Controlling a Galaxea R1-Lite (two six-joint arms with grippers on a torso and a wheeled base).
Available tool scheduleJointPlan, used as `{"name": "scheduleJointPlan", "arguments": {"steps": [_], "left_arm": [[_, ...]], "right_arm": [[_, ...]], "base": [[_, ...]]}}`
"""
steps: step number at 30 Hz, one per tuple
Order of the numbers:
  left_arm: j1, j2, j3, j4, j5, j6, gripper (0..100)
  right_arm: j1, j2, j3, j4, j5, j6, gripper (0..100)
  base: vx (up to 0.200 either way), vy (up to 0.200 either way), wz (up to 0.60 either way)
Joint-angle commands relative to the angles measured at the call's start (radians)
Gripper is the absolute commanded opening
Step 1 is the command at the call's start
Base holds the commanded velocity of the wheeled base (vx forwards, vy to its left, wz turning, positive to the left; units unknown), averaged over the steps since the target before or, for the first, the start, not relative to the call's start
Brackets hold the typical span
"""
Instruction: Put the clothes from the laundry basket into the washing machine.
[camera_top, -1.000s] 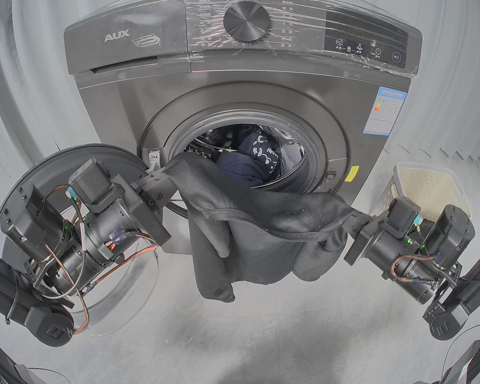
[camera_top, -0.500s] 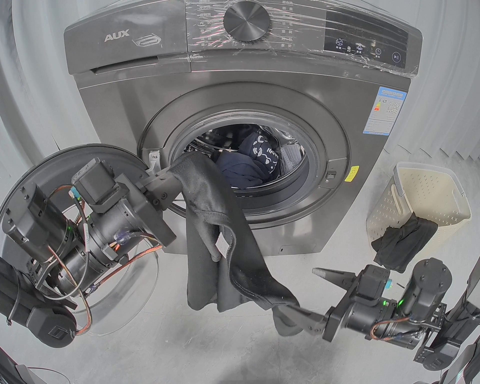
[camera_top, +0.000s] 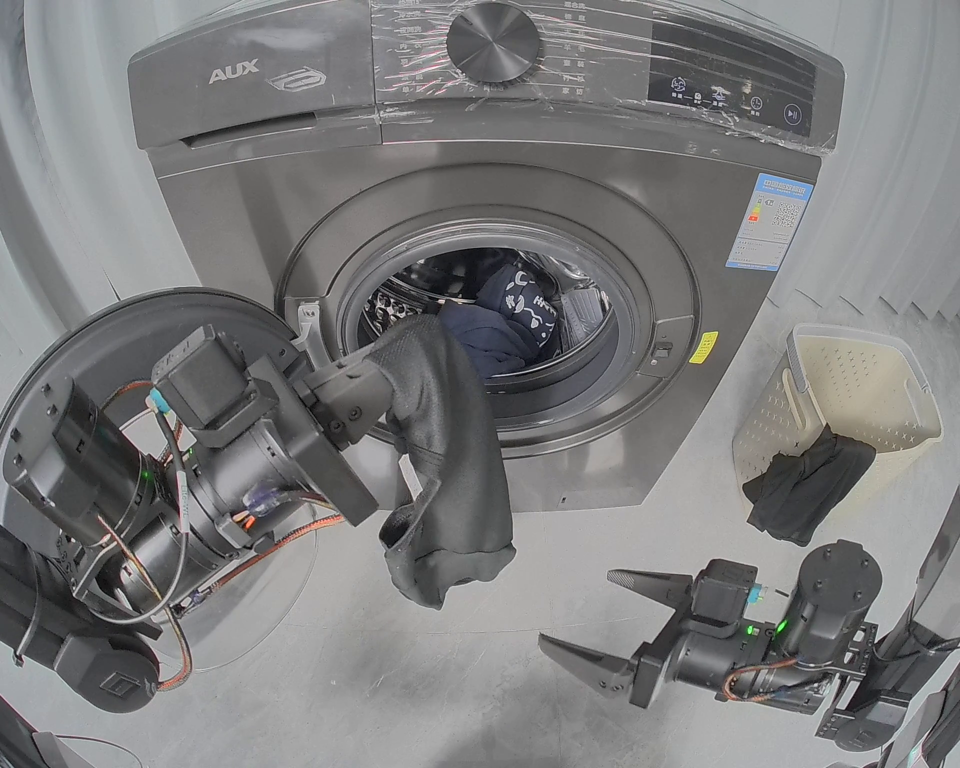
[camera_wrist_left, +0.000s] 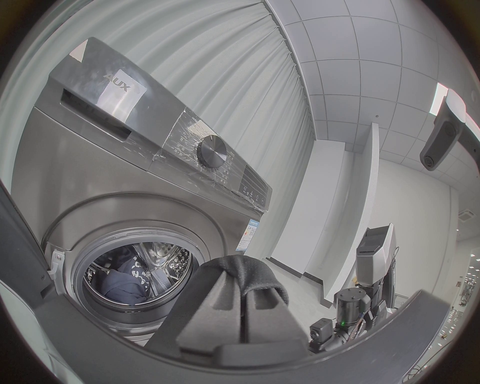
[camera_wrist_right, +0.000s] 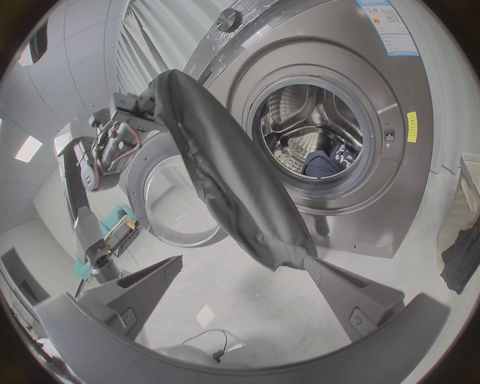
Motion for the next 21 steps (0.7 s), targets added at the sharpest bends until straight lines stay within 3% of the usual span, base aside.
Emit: {"name": "scheduleJointPlan", "arguments": {"steps": [1,8,15,21], "left_arm": [[-0.001,-0.004,0.001,0.0,-0.004,0.0,0],[0.005,-0.021,-0.022,0.0,-0.002,-0.001,0],[-0.001,-0.024,-0.036,0.0,-0.001,-0.001,0],[-0.004,-0.024,-0.036,-0.002,0.002,0.003,0]], "right_arm": [[-0.057,0.102,-0.14,0.0,-0.011,0.004,100],[-0.062,0.249,-0.309,0.0,-0.02,-0.008,100],[-0.053,0.312,-0.351,0.0,-0.012,-0.033,100],[-0.048,0.401,-0.489,0.001,-0.008,-0.05,100]], "base": [[0.0,0.0,0.0],[0.0,0.0,0.0],[0.0,0.0,0.0],[0.0,0.0,0.0]]}}
